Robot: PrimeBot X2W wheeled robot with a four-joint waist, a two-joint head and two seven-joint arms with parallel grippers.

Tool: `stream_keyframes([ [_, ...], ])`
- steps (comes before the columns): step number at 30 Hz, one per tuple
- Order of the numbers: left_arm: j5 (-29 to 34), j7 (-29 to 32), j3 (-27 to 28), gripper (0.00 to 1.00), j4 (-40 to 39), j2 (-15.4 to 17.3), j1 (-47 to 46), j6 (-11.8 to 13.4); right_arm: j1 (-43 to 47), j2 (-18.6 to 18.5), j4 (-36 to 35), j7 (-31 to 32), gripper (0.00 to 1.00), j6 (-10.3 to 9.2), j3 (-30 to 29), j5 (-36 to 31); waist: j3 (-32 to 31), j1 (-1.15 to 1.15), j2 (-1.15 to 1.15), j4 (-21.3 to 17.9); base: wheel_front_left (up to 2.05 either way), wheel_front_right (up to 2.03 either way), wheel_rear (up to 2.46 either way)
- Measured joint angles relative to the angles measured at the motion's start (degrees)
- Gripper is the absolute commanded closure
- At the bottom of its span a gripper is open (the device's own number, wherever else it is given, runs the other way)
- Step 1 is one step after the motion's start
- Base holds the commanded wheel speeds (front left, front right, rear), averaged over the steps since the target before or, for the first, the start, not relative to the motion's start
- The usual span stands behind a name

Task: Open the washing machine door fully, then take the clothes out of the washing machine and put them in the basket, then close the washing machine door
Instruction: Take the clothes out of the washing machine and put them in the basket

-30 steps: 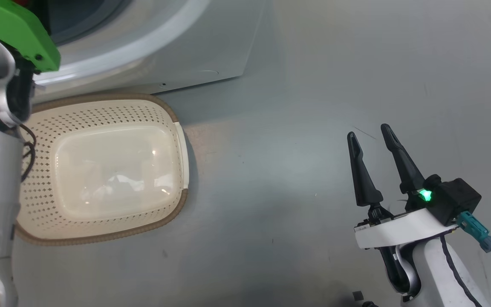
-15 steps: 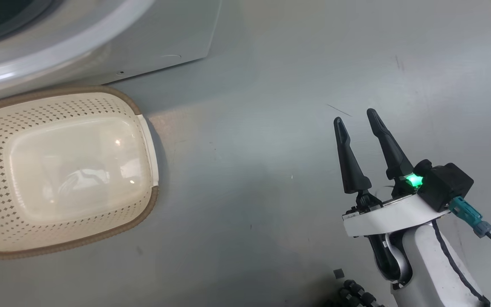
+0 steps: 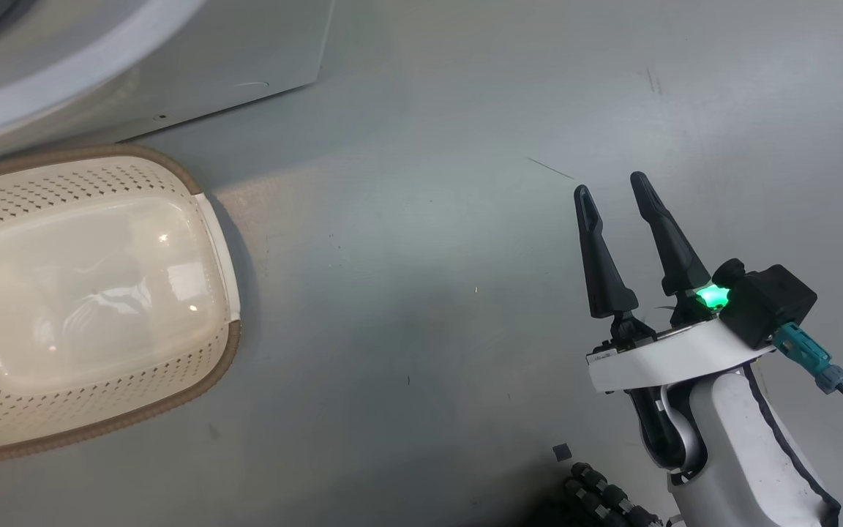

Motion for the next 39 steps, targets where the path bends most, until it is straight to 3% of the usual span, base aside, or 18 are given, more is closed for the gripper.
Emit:
stream_keyframes([
  [1,0.2,0.0,0.1,0.12,0.2,0.1,-0.1,0.1,0.0,0.0,0.1,0.0,0.00,0.00,0.0,0.0,0.0,0.00,0.00,-0.1,0.00,0.00,0.00],
  [2,0.6,0.0,0.3,0.39,0.5,0.3,-0.2,0.3,0.0,0.0,0.2,0.0,0.00,0.00,0.0,0.0,0.1,0.00,0.00,-0.1,0.00,0.00,0.00],
  [3,1.0,0.0,0.3,0.82,0.7,0.4,-0.4,0.3,0.0,0.0,0.2,0.0,0.00,0.00,0.0,0.0,0.1,0.00,0.00,-0.1,0.00,0.00,0.00],
  [4,1.4,-0.1,0.3,1.00,0.9,0.4,-0.5,0.4,-0.1,0.0,0.3,0.0,0.00,0.00,0.0,0.0,0.1,0.00,0.00,-0.1,0.00,0.00,0.00],
  [22,2.9,-7.9,-0.8,1.00,2.2,-2.0,-0.6,0.5,-1.2,0.0,1.3,0.0,0.00,0.00,-1.6,-1.0,-1.6,0.00,0.00,1.1,0.00,0.00,0.00],
  [39,2.9,-25.1,-0.7,1.00,-2.5,-6.7,5.6,-0.4,-1.0,0.0,1.9,0.0,0.00,0.00,-4.2,-4.4,-5.5,0.00,0.00,4.4,0.00,0.00,0.00],
])
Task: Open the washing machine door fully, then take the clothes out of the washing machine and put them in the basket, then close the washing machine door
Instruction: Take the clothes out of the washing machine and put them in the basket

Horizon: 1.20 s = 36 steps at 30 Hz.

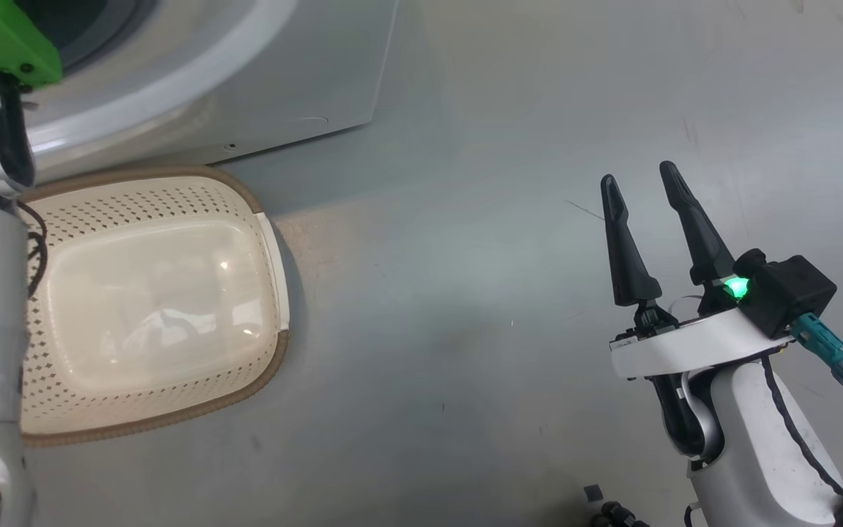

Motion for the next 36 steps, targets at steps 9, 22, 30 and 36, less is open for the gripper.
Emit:
stream_keyframes([
  [9,0.2,-8.4,-1.2,1.00,-3.0,-3.3,5.9,-0.7,2.3,0.0,0.6,0.0,0.00,0.01,-0.9,-1.7,-3.9,0.00,0.00,1.9,0.00,0.00,0.00],
  [22,1.1,-13.9,-1.4,1.00,-9.3,-5.4,15.1,-0.5,6.1,0.0,1.3,0.0,0.00,0.01,-1.2,-3.2,-11.1,0.00,0.00,5.2,0.00,0.00,0.00],
  [30,2.6,-14.1,-0.9,1.00,-14.7,-6.9,20.3,0.2,8.4,0.0,1.5,0.0,0.00,0.01,-2.1,-4.1,-15.0,-0.01,0.00,6.9,0.00,0.00,0.00],
  [36,3.7,-14.1,-0.5,1.00,-19.8,-7.5,24.0,0.6,9.9,0.0,1.5,0.0,0.00,0.00,-2.6,-4.7,-17.7,-0.01,0.00,8.0,0.00,0.00,0.00],
])
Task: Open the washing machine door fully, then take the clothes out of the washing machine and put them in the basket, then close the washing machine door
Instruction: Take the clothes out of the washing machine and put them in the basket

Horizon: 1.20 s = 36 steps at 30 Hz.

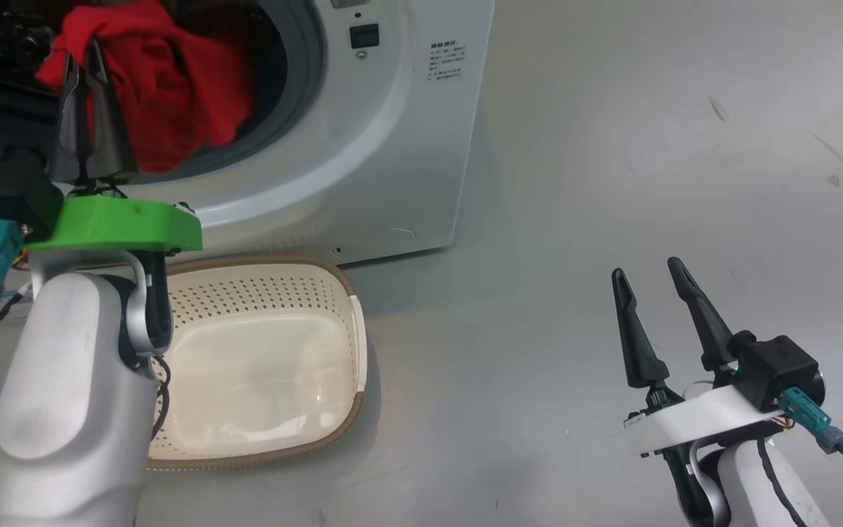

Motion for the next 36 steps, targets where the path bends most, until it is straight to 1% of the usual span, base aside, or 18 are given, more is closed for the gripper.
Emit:
stream_keyframes([
  [3,0.4,-0.1,0.6,1.00,-3.4,-0.3,1.8,0.3,0.9,0.0,0.1,0.0,0.00,0.00,-0.1,-0.1,-1.4,0.00,0.00,0.4,0.00,0.00,0.00],
  [11,2.1,-0.2,0.9,1.00,-9.1,-0.7,6.9,0.5,2.6,0.0,-0.1,0.0,0.00,-0.05,-0.3,-0.1,-4.0,0.00,0.00,1.2,0.00,0.00,0.00],
  [17,2.3,-0.3,0.3,1.00,-12.5,-1.2,10.7,0.8,3.5,0.0,-0.7,0.0,0.00,-0.12,-0.6,-0.6,-4.7,0.00,0.00,2.2,0.00,0.00,0.00],
  [26,2.3,-0.3,-1.4,1.00,-13.5,-1.9,16.8,0.9,3.8,0.0,-2.0,0.0,0.00,-0.11,-0.3,-1.0,-4.0,0.00,0.00,2.7,0.00,0.00,0.00],
  [36,0.5,-0.2,-1.9,1.00,-11.3,-2.4,21.8,1.2,3.6,0.0,-3.3,0.0,0.00,-0.07,0.4,-1.2,-1.2,0.00,0.00,2.3,0.00,0.00,0.00],
])
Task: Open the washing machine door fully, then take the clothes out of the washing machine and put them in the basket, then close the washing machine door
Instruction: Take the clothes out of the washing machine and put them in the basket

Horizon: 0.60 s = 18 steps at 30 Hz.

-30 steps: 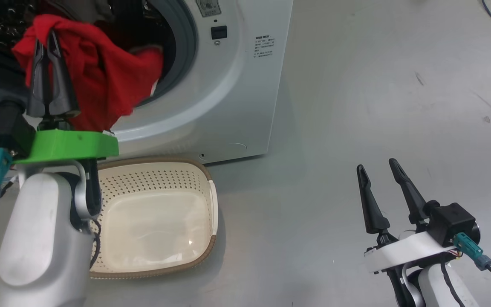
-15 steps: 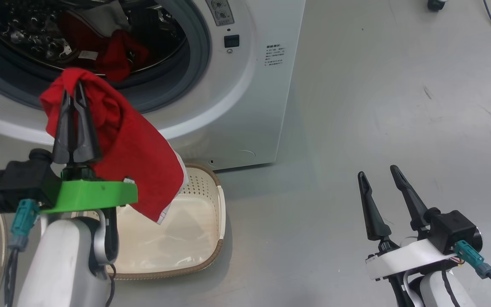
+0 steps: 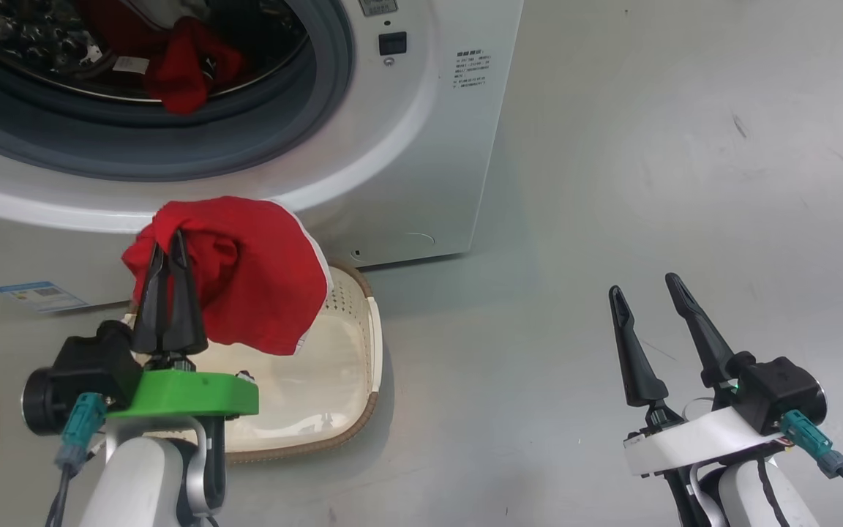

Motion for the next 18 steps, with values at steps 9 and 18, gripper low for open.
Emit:
stream_keyframes([
  [9,-1.7,0.0,-0.7,1.00,5.0,-0.2,1.2,0.0,-1.2,0.0,-1.1,0.0,0.00,0.01,0.3,0.0,3.8,0.00,0.00,-0.8,0.00,0.00,0.00],
  [18,-2.0,0.0,-0.4,1.00,11.9,-0.2,0.0,0.0,-3.5,0.0,-2.5,0.0,0.00,0.02,1.2,0.0,8.7,0.00,0.00,-2.2,0.00,0.00,0.00],
])
